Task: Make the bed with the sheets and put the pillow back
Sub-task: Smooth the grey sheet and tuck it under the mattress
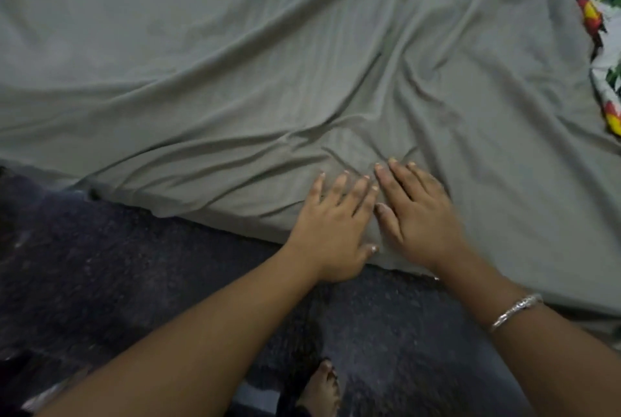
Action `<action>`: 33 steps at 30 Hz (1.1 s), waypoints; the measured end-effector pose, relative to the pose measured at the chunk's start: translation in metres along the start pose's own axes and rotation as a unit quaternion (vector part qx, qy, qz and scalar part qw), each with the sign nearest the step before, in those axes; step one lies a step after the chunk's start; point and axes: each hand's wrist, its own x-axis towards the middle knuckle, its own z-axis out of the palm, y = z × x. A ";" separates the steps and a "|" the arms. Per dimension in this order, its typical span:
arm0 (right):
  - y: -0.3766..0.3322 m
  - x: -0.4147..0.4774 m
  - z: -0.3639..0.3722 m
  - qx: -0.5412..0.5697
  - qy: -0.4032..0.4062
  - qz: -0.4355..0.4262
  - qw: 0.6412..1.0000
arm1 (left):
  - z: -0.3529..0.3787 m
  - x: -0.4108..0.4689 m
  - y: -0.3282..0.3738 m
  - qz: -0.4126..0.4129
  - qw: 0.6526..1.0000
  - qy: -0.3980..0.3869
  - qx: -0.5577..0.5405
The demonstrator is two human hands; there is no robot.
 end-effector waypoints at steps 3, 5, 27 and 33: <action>-0.001 -0.002 -0.006 0.001 -0.013 0.051 0.999 | -0.008 0.001 0.001 -0.025 0.998 0.048 -0.018; -0.015 0.004 -0.008 0.002 -0.030 0.050 0.998 | -0.006 0.002 -0.010 -0.075 0.991 0.106 -0.030; 0.032 -0.043 -0.013 0.025 0.012 0.151 0.988 | 0.008 0.017 0.057 -0.009 0.999 0.033 0.001; 0.092 -0.093 -0.006 0.005 -0.084 0.174 0.981 | 0.020 0.035 0.101 0.058 0.997 0.012 0.054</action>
